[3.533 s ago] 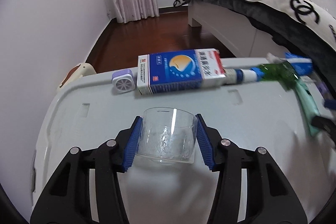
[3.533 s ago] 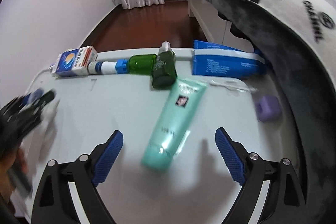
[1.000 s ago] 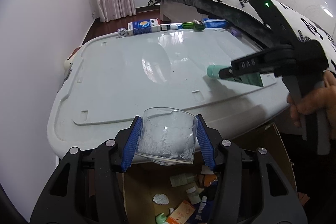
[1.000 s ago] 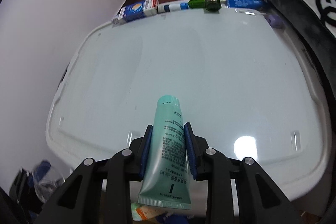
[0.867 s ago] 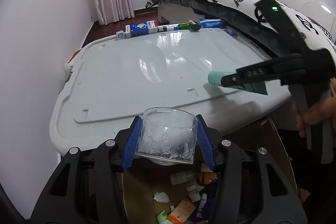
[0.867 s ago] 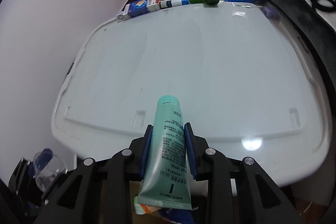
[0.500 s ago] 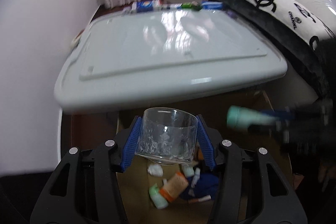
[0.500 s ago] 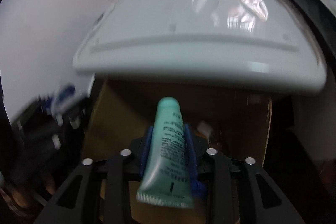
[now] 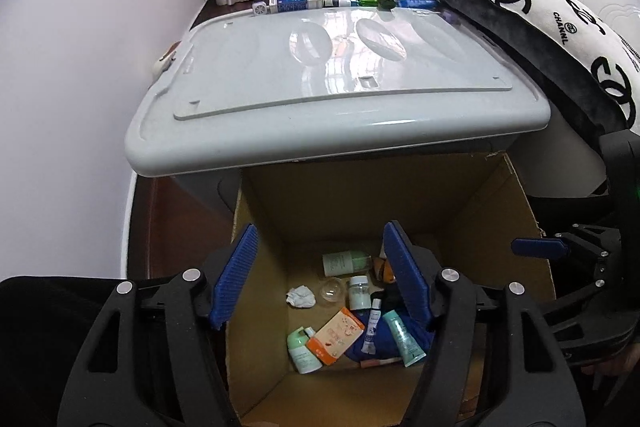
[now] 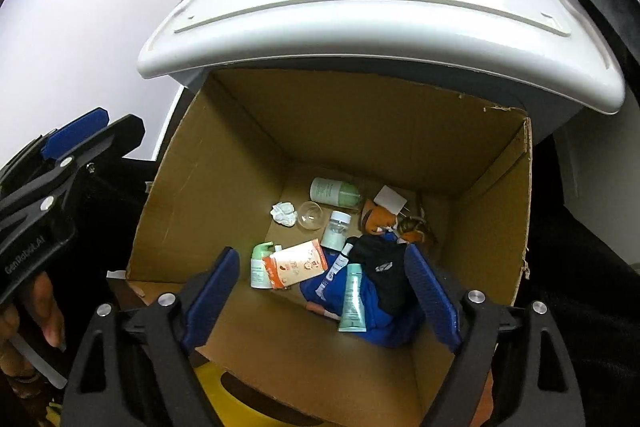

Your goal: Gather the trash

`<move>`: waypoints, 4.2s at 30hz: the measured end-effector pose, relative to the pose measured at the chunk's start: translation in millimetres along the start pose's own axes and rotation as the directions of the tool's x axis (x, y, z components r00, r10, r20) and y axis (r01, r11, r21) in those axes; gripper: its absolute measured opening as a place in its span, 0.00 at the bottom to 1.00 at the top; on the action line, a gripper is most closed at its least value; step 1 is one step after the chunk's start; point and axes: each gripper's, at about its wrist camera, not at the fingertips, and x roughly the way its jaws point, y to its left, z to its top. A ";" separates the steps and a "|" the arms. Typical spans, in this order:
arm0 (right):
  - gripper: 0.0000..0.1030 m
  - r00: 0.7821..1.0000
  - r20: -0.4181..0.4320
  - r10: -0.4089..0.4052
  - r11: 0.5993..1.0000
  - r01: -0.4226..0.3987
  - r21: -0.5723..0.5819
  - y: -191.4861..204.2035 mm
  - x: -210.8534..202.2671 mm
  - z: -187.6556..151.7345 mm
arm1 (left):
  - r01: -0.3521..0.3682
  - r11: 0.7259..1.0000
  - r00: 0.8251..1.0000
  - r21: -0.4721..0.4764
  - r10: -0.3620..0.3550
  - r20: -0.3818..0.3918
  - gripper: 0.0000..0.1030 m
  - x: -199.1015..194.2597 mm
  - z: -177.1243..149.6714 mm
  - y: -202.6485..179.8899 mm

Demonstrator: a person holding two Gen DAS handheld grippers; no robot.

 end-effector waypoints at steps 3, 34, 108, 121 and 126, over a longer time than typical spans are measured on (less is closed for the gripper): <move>0.81 1.000 -0.004 -0.006 1.000 0.006 -0.006 -1.0 2.4 0.9 | -0.006 1.000 1.000 -0.003 0.006 0.006 0.63 -1.0 1.4 1.3; 0.85 0.999 0.036 0.008 1.000 -0.007 -0.030 -3.9 -1.3 4.9 | -0.186 0.982 0.951 0.019 0.175 0.257 0.90 -34.7 64.8 -2.7; 0.95 0.725 0.556 -0.406 0.912 0.283 0.296 -189.3 -187.0 49.1 | -0.117 0.957 0.927 0.267 0.009 0.375 0.91 26.8 271.7 -261.3; 0.95 0.727 0.550 -0.410 0.911 0.299 0.283 -188.4 -185.3 48.1 | -0.093 0.957 0.930 0.274 -0.015 0.368 0.92 27.9 281.2 -271.2; 0.95 0.710 0.560 -0.427 0.903 0.305 0.303 -187.5 -190.3 51.6 | -0.057 0.970 0.935 0.236 -0.031 0.353 0.92 24.2 272.8 -261.4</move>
